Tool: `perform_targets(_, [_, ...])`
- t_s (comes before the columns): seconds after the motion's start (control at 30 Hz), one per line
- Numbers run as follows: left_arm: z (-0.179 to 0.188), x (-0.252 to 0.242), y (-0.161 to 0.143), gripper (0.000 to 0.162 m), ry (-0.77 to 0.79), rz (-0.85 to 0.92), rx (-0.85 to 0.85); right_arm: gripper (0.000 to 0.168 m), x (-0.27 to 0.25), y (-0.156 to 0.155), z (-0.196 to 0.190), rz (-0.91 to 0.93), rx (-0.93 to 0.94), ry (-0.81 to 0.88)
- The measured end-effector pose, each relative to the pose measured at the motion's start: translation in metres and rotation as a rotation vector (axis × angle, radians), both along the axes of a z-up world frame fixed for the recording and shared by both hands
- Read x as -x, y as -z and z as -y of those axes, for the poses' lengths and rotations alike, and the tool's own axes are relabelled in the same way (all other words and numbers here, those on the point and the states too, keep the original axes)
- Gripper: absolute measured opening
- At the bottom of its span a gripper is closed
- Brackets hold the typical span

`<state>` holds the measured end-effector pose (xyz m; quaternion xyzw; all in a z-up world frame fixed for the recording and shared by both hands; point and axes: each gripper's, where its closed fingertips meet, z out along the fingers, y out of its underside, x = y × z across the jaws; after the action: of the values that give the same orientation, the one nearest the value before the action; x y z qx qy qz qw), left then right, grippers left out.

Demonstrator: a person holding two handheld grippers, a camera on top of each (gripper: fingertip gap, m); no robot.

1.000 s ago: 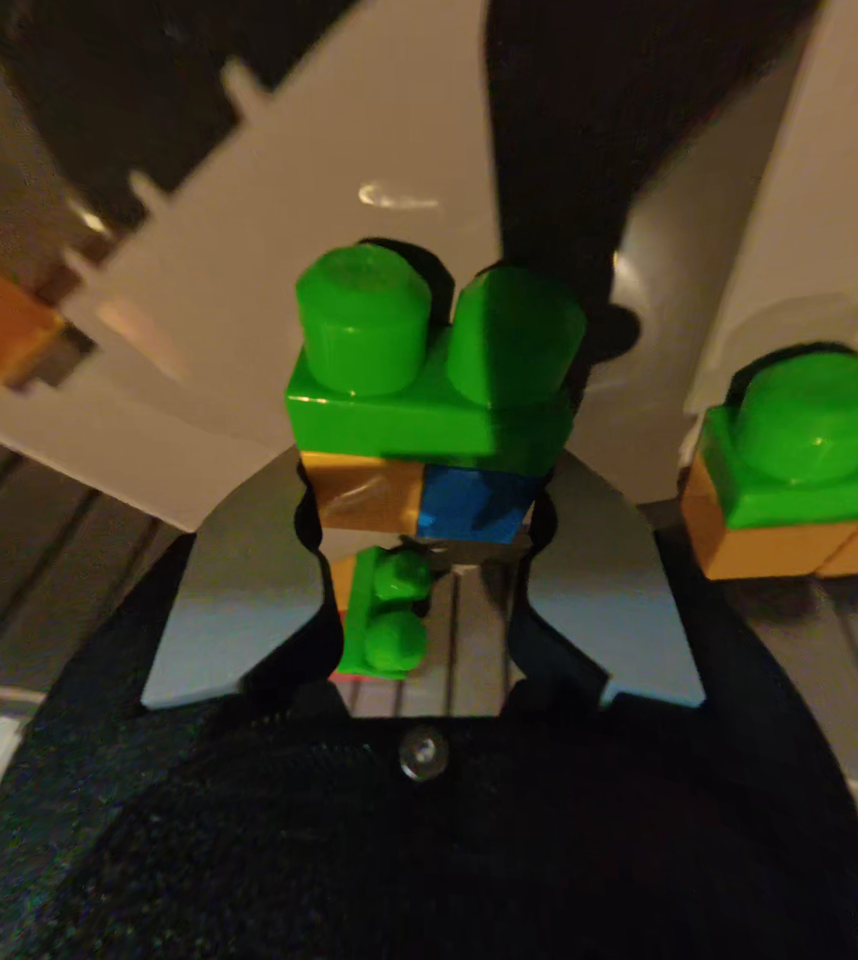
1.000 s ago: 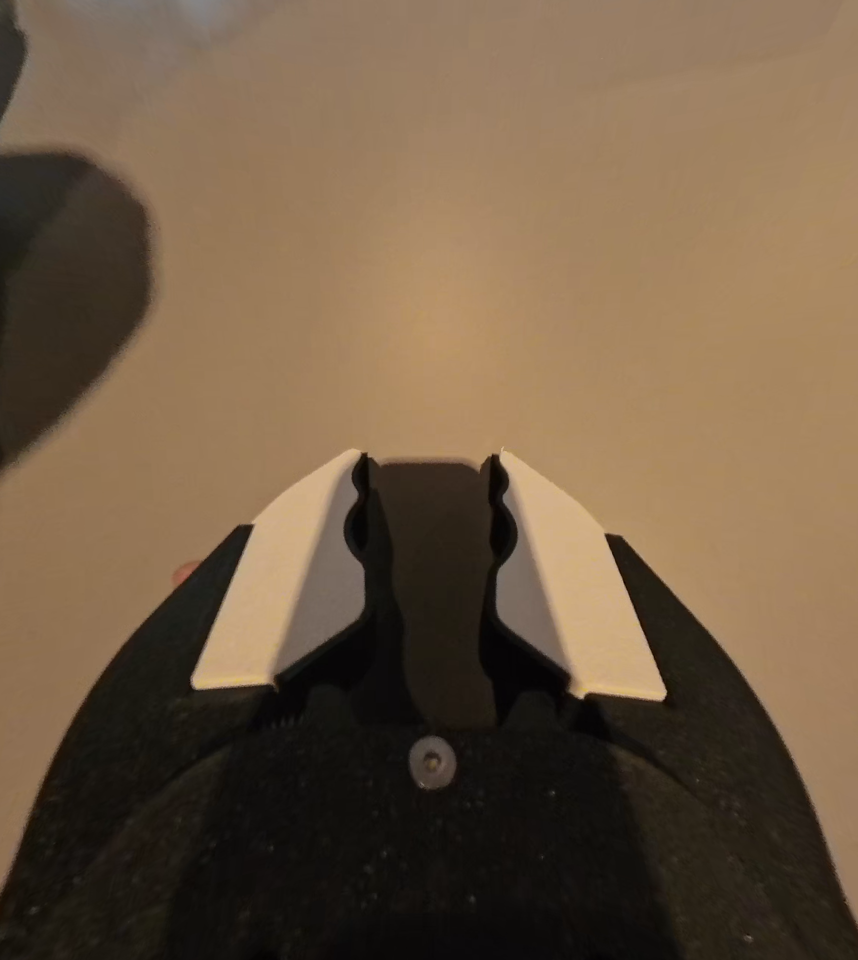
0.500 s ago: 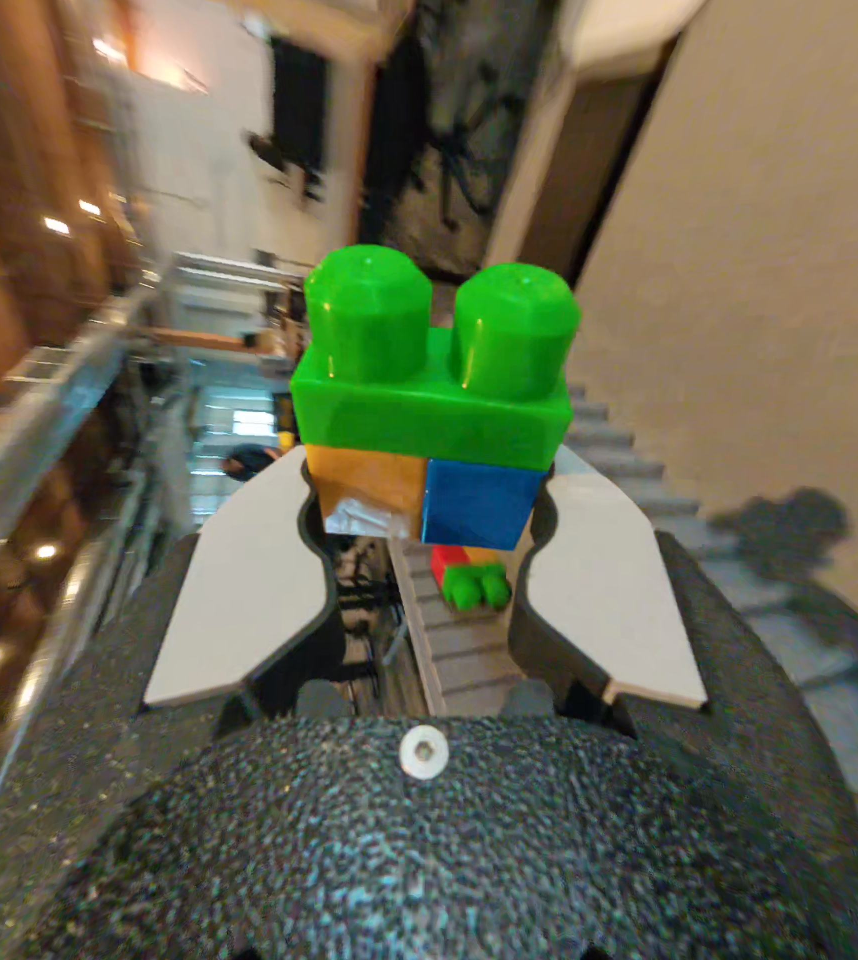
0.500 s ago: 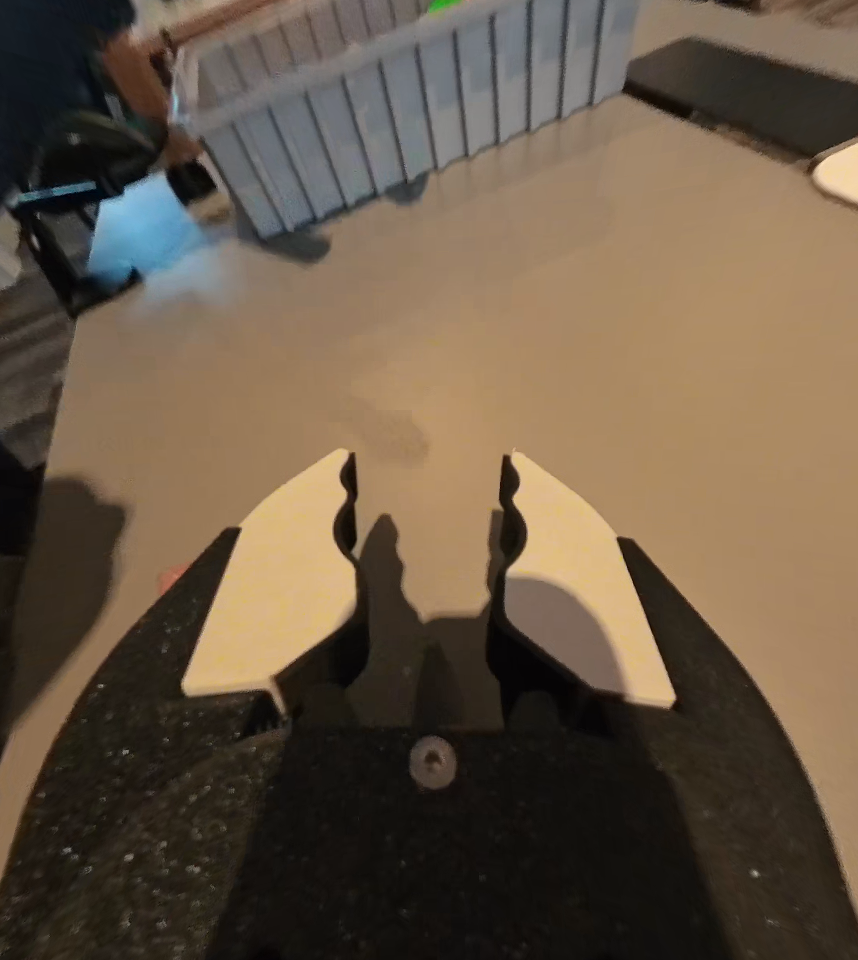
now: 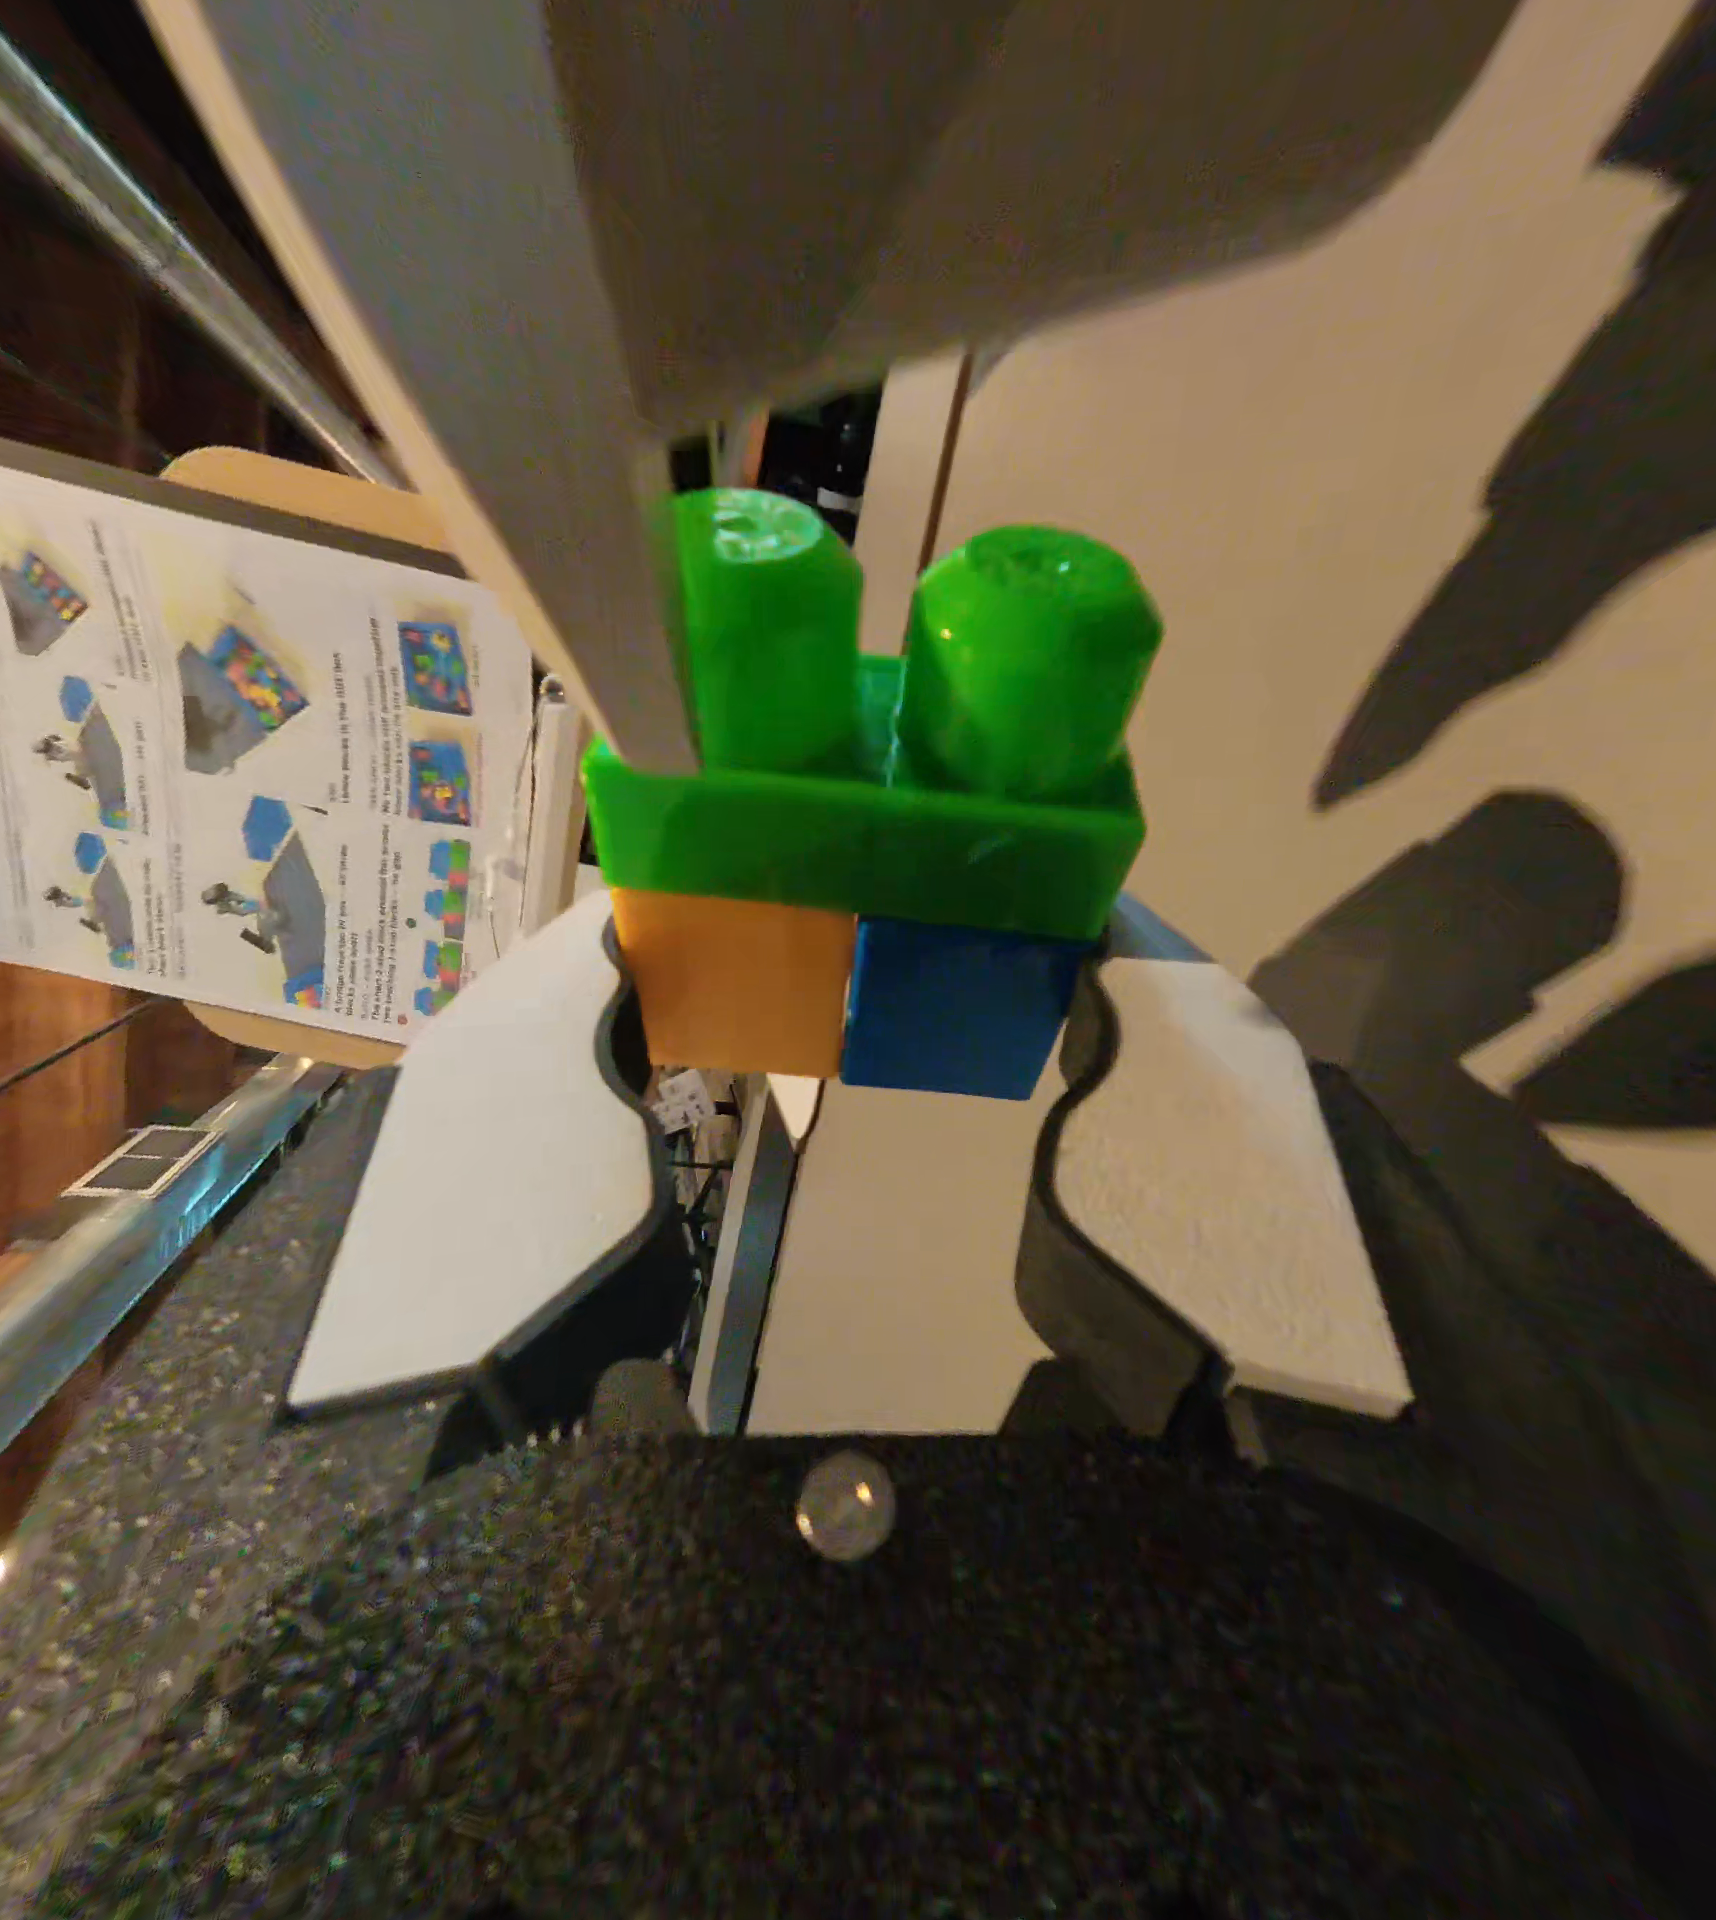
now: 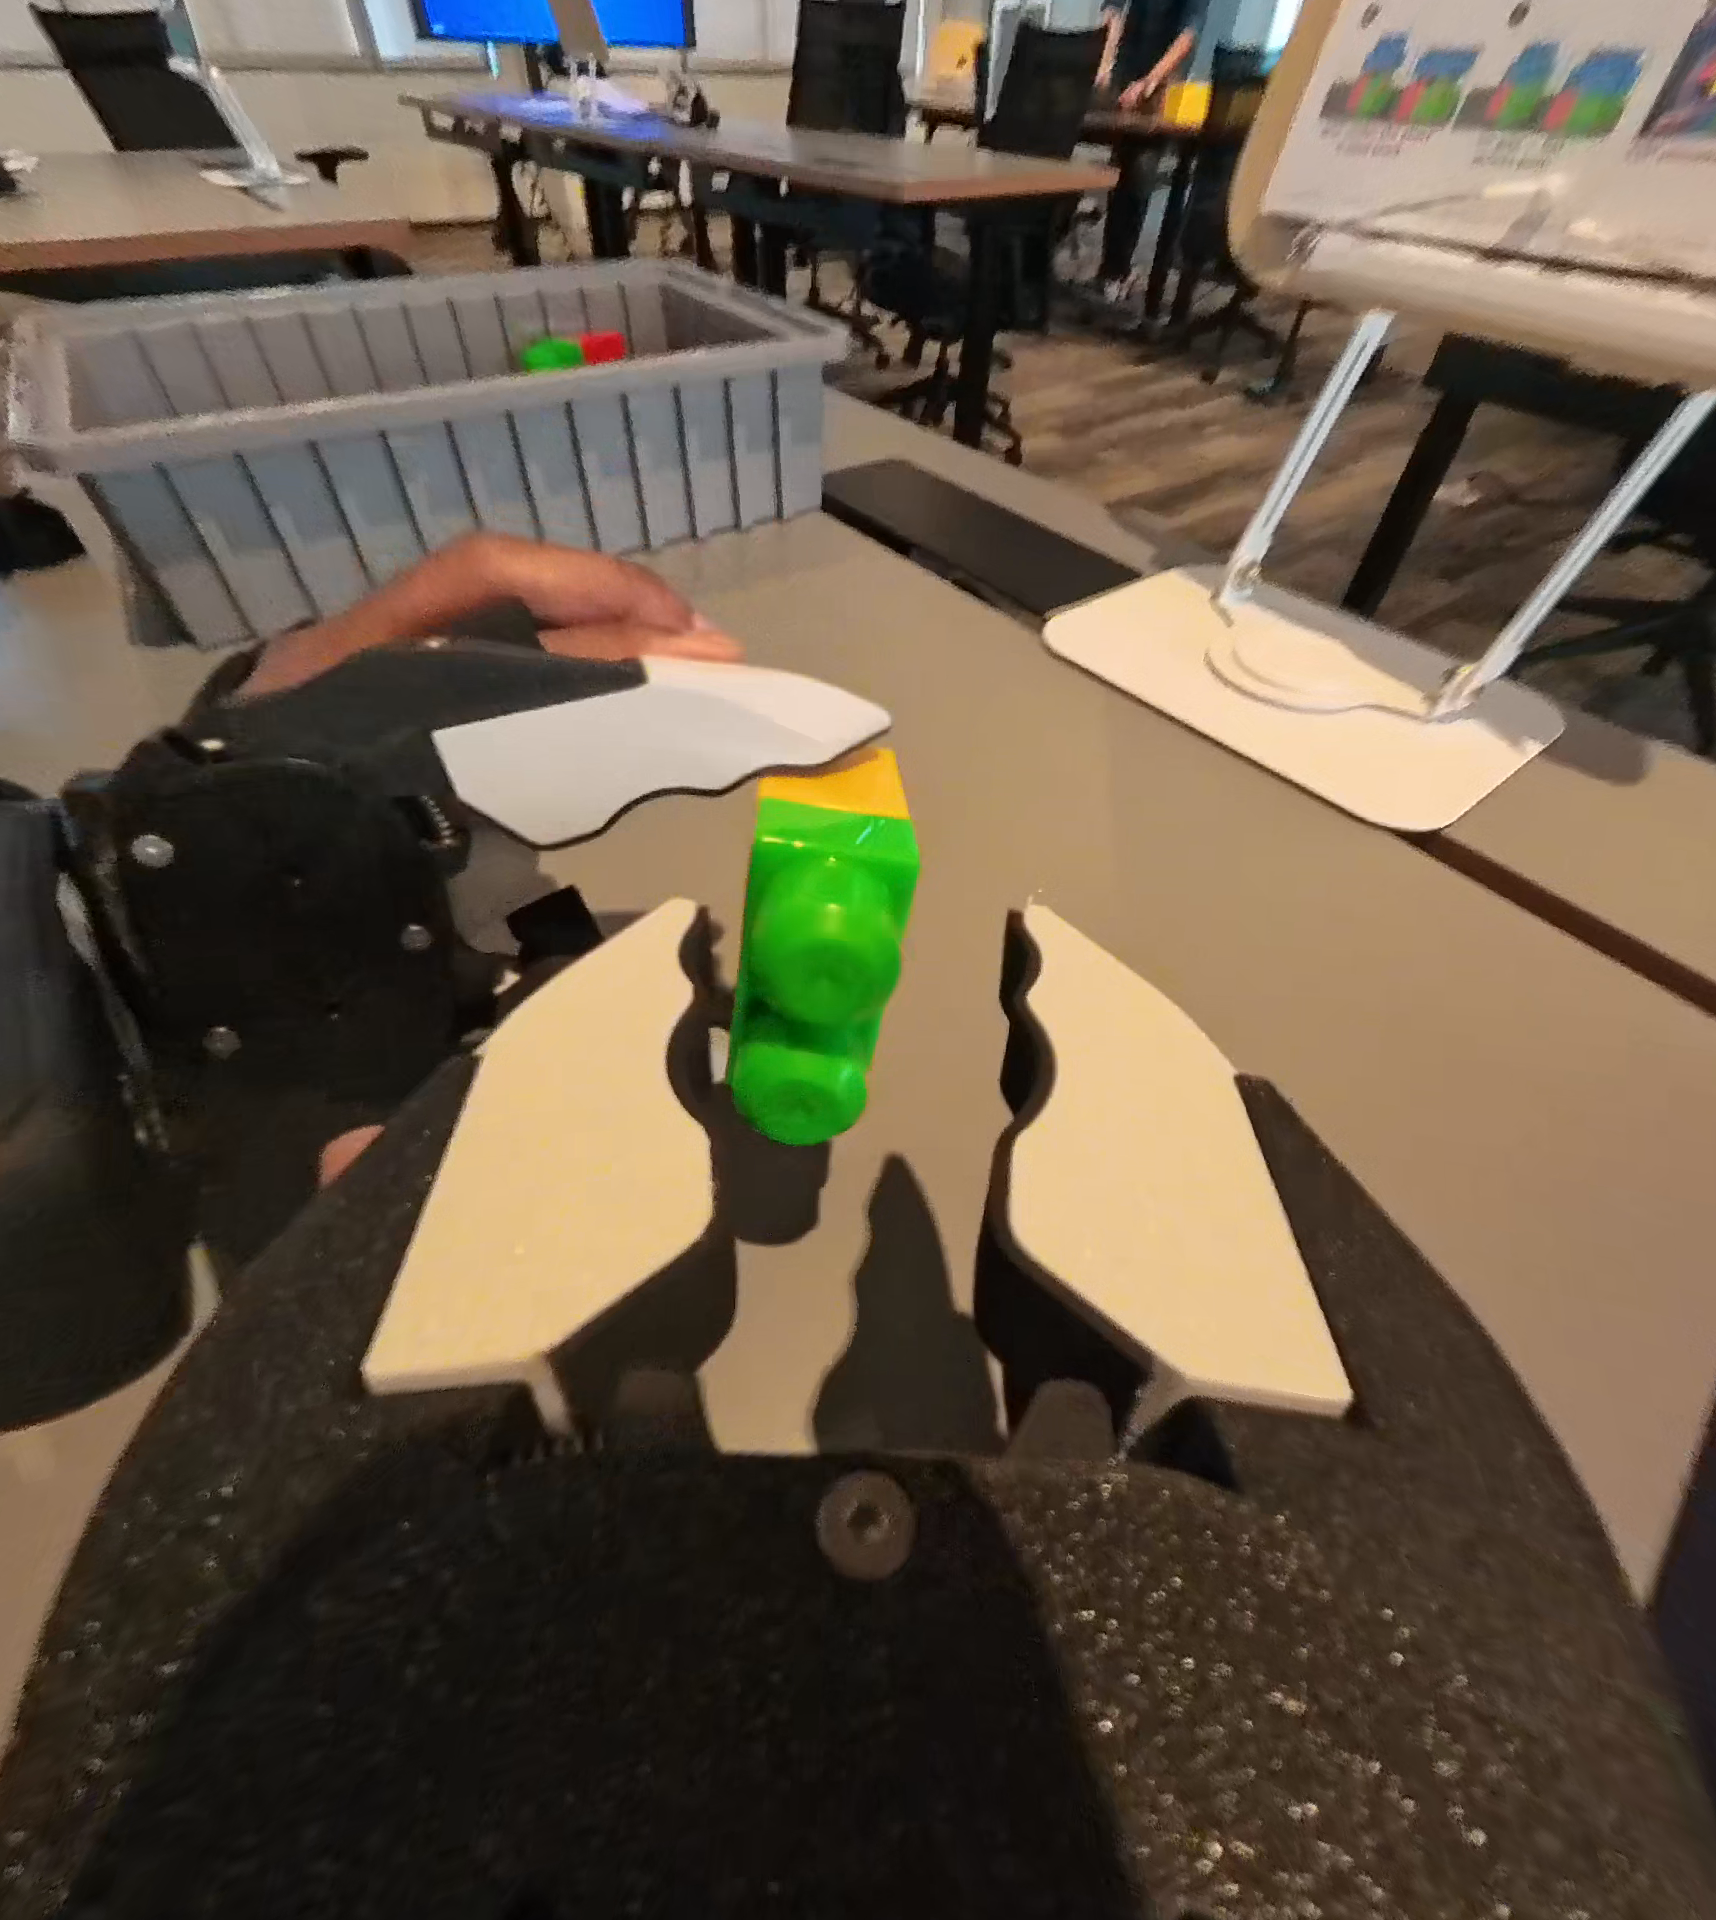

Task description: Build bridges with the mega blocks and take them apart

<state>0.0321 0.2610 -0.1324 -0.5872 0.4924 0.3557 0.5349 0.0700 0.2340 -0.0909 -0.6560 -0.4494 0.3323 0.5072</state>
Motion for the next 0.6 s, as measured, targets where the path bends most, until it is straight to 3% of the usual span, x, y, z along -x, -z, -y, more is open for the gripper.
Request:
perform_targets(0.17, [0.001, -0.003, 0.002, 0.078, 0.001, 0.022, 0.011, 0.059, 0.009, 0.023, 0.004, 0.069, 0.054, -0.028])
perform_targets(0.33, [0.004, -0.007, 0.006, 0.078, 0.029, 0.028, 0.031, 0.037, 0.013, 0.029, 0.003, 0.072, 0.049, -0.029])
perform_targets(0.6, [0.011, -0.010, 0.017, 0.077, 0.085, 0.118, 0.131, 0.035, 0.015, 0.038, 0.008, 0.008, 0.254, -0.110])
